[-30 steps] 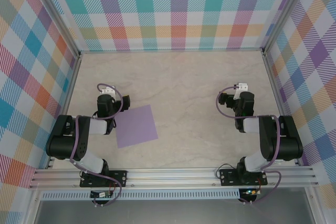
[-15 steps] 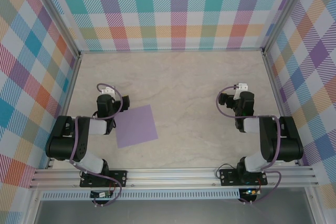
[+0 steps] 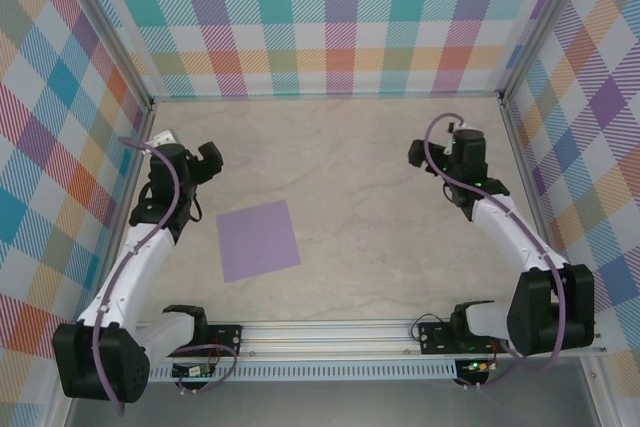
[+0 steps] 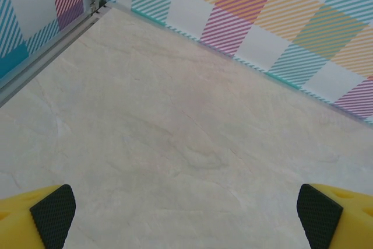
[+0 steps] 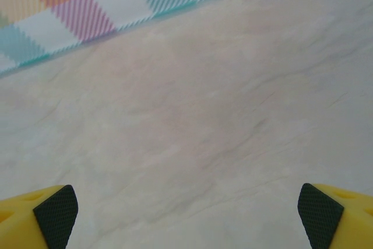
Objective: Fold a paper plane with a square sheet of paper (pick it up from the middle)
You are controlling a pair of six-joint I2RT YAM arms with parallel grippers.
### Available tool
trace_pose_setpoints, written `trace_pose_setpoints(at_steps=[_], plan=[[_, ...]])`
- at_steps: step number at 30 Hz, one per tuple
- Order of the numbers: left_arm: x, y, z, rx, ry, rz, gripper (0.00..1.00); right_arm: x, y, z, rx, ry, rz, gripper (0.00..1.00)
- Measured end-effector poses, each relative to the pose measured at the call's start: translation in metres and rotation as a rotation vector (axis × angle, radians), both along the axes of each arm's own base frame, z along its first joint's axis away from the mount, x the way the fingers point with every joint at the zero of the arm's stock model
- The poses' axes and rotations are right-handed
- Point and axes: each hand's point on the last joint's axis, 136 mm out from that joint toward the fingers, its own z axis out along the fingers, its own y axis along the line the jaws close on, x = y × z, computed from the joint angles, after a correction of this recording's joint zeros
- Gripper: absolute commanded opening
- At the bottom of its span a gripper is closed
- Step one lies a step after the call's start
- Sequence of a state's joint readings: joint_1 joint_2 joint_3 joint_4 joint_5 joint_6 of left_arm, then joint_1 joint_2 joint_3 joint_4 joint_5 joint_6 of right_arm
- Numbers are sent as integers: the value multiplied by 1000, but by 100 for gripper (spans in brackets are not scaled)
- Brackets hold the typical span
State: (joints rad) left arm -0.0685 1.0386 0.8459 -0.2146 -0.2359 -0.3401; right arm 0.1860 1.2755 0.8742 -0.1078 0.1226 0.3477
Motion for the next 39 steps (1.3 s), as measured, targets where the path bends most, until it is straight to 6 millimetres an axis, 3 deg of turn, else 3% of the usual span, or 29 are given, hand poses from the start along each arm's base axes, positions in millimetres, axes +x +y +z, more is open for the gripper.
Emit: trace_pose_setpoints(at_steps=[4, 12, 17, 21, 24, 29, 35, 39], plan=[[-18, -2, 6, -27, 74, -6, 100, -25, 81, -20, -14, 145, 192, 100], [-44, -4, -13, -44, 199, -11, 100, -77, 230, -64, -161, 341, 521, 100], [-50, -1, -14, -35, 218, 0, 100, -112, 305, -97, -284, 404, 667, 100], [-54, 5, -13, -16, 218, 28, 100, -133, 349, -119, -352, 438, 744, 100], [-59, 10, -12, -3, 222, 59, 100, -141, 371, -132, -395, 446, 776, 100], [-63, 19, -4, 15, 191, 107, 100, -143, 390, -146, -470, 448, 797, 100], [-65, 24, -1, 27, 182, 132, 100, -133, 382, -161, -599, 441, 783, 100], [-65, 25, -1, 32, 183, 138, 100, -129, 379, -160, -645, 418, 790, 100]])
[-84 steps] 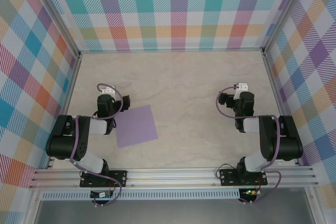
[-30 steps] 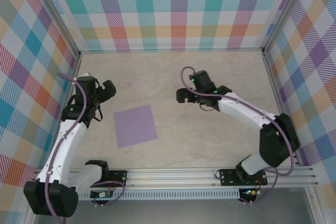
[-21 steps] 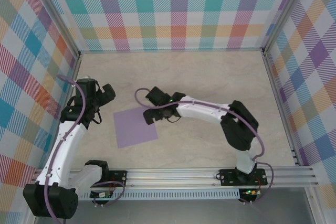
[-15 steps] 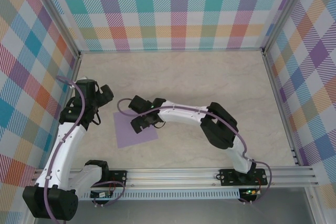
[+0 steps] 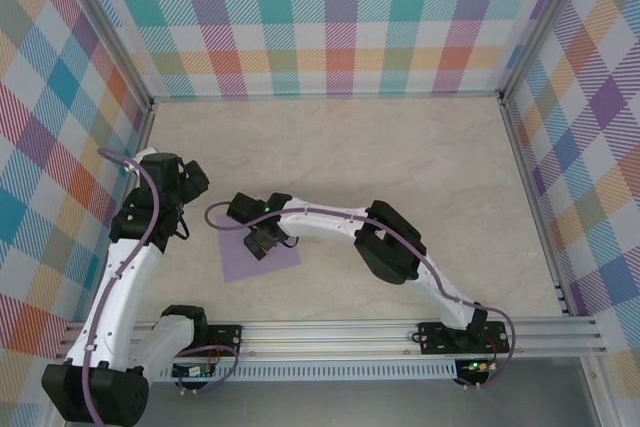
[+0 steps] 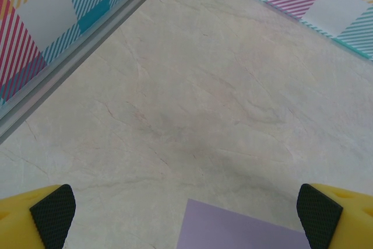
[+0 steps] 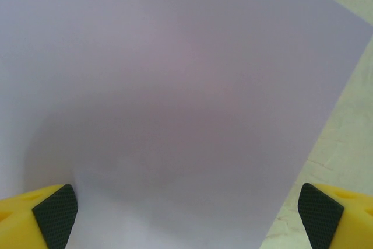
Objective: Fold a paper plane with a square sheet of paper (pick it up from the middle)
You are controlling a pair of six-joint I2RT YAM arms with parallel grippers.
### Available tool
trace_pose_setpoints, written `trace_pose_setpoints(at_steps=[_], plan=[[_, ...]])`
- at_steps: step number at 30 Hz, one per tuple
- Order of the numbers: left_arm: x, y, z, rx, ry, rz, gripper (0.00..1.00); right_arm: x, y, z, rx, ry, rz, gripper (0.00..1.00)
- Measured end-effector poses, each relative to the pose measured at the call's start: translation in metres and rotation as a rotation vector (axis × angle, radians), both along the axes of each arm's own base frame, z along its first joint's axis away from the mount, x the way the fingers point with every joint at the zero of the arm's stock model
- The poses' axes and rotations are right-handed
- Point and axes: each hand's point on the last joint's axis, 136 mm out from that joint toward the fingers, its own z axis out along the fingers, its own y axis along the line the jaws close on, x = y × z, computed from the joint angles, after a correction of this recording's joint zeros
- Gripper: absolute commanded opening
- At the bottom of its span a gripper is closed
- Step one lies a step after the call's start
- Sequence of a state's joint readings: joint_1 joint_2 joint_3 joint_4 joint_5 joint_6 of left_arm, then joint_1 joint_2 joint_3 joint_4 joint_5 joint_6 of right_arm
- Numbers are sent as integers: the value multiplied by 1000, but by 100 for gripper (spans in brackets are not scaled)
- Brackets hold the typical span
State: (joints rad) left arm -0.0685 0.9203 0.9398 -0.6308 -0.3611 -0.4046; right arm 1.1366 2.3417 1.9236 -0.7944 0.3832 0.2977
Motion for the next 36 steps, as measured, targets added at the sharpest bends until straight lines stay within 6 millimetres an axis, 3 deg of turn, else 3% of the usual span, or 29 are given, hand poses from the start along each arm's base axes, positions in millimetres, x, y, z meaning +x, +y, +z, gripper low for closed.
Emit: trace_pose_setpoints(at_steps=[4, 6, 10, 16, 20, 23, 26, 30, 33, 36], plan=[[0, 0, 0, 0, 2, 0, 100, 1, -5, -1, 0, -10, 10, 100], [0, 0, 0, 0, 2, 0, 100, 5, -18, -2, -1, -12, -7, 100], [0, 0, 0, 0, 2, 0, 100, 28, -75, -3, -16, 6, -109, 100], [0, 0, 0, -1, 1, 0, 100, 62, -176, -4, -16, 49, -323, 100], [0, -1, -1, -3, 2, -3, 100, 64, -211, -2, -30, 86, -385, 100], [1, -2, -1, -7, 1, -8, 100, 59, -206, 5, -3, 130, -349, 100], [1, -2, -2, -8, 6, -9, 100, 64, -175, 26, 113, 161, -292, 99], [1, -2, -3, -7, 8, -9, 100, 90, -122, 58, 291, 167, -228, 93], [2, -3, -3, -12, 9, -14, 100, 107, -92, 58, 361, 188, -204, 90], [3, -5, -5, -16, 16, -20, 100, 112, -78, 37, 372, 240, -202, 88]])
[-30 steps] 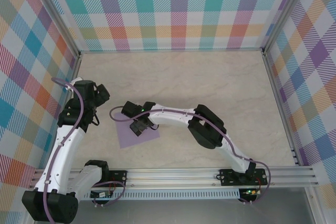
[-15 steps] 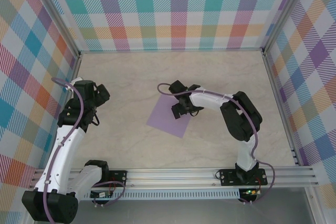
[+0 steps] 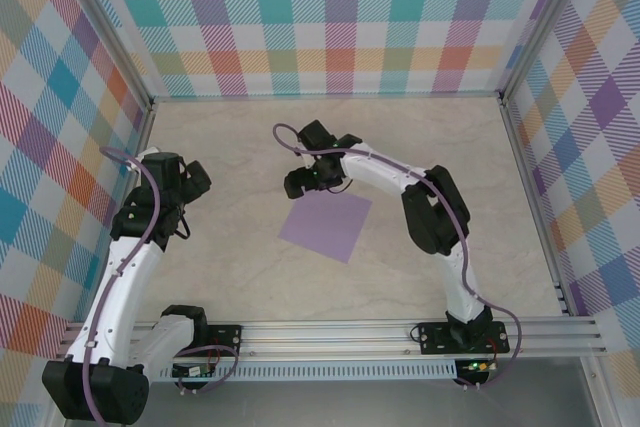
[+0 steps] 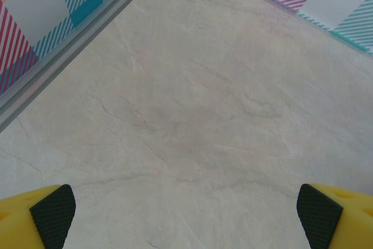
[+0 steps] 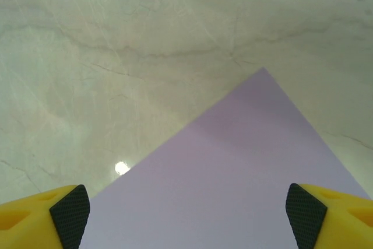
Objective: Fold a paper plane with a square sheet of paper (pick it up from the middle)
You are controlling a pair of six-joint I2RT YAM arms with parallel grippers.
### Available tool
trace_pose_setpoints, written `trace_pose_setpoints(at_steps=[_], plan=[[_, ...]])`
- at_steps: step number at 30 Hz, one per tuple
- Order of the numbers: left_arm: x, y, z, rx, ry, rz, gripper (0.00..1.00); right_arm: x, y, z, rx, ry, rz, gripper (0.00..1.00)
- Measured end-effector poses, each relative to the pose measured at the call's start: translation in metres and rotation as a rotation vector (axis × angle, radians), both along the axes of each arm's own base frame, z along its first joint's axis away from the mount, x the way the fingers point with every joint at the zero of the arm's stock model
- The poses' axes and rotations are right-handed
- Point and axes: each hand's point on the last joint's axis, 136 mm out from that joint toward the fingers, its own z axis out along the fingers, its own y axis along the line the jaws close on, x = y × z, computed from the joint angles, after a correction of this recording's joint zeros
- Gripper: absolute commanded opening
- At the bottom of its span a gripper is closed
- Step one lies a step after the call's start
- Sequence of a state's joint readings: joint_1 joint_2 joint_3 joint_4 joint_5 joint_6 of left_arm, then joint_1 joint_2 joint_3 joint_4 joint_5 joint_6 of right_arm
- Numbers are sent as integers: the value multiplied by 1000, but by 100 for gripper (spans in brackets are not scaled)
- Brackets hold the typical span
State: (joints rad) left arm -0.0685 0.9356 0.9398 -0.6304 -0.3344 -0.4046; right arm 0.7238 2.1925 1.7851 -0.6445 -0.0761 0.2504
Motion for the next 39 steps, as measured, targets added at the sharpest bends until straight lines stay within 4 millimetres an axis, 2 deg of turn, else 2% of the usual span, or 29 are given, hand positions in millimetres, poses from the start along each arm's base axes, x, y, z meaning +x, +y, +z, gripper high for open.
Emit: trace_pose_setpoints(at_steps=[5, 11, 14, 18, 21, 24, 26, 32, 39], plan=[[1, -1, -2, -2, 6, -3, 100, -3, -8, -33, -31, 90, -26, 88], [1, -2, -2, -8, 7, -9, 100, 5, -29, -34, -24, 99, -107, 88], [3, -6, -6, -26, 16, -24, 100, 2, -54, -37, -53, 104, -184, 89], [7, -16, -15, -70, 44, -58, 100, -7, -108, -40, -121, 119, -345, 91], [10, -27, -23, -122, 65, -99, 100, -25, -145, -44, -191, 136, -437, 91], [11, -40, -34, -181, 87, -144, 100, -39, -166, -42, -251, 155, -463, 93], [11, -49, -42, -226, 104, -175, 100, -44, -168, -35, -262, 156, -445, 99], [11, -76, -72, -368, 176, -248, 100, -55, -155, -7, -220, 150, -336, 100], [2, -95, -107, -483, 259, -271, 100, -78, -136, -14, -245, 188, -238, 100]])
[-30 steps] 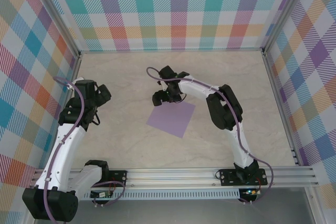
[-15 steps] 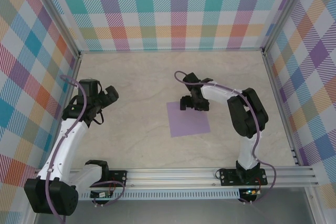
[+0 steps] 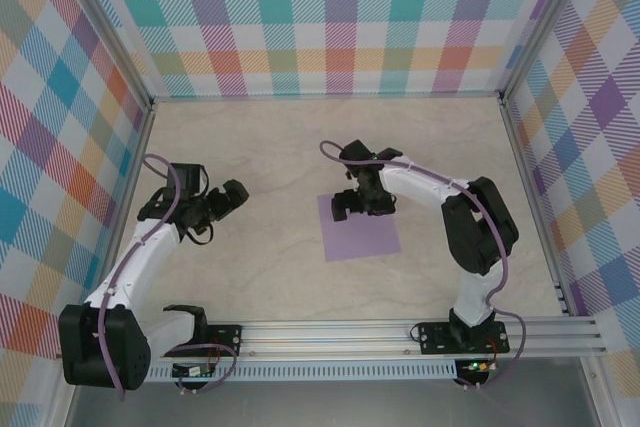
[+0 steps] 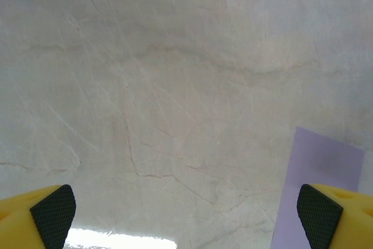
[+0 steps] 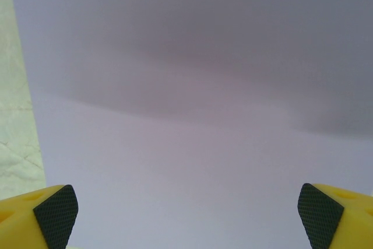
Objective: Fold a paper plane with a square sheet of paper (pick it up from the middle)
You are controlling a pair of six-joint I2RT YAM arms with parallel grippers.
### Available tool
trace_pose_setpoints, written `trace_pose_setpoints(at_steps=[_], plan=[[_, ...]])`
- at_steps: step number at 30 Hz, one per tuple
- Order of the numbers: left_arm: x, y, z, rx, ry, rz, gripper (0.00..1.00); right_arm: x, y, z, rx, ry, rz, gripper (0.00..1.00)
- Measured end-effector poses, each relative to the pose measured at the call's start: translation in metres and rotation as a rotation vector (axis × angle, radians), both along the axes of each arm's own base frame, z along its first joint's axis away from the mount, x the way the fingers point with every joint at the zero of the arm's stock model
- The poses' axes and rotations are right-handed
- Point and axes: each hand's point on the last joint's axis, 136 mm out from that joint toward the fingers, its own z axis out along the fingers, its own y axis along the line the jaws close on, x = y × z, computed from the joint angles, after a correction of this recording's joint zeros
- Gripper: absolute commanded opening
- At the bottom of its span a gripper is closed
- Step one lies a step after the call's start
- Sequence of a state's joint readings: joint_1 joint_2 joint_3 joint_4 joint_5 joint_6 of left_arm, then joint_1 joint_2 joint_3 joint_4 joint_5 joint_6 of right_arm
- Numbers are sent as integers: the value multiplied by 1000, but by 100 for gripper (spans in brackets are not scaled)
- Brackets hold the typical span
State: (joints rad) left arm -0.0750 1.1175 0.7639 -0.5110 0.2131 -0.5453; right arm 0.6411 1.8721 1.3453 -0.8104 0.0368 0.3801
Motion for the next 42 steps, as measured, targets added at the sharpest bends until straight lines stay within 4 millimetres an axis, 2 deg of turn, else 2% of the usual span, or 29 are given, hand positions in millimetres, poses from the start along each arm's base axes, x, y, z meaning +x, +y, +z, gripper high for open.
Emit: trace_pose_setpoints(at_steps=[6, 14, 18, 33, 42], plan=[[-4, -7, -10, -33, 23, -5, 100, -4, 1, -23, -61, 54, -8, 100], [-3, -10, -12, -49, 22, 0, 100, -1, -6, -28, -102, 55, -40, 100], [-4, -12, -13, -50, 27, -6, 100, -2, -8, -37, -126, 68, -44, 100], [-4, -12, -16, -50, 37, -5, 100, 1, -11, -39, -129, 76, -55, 99], [-7, -13, -20, -55, 52, -2, 100, 1, -13, -40, -132, 74, -57, 95]])
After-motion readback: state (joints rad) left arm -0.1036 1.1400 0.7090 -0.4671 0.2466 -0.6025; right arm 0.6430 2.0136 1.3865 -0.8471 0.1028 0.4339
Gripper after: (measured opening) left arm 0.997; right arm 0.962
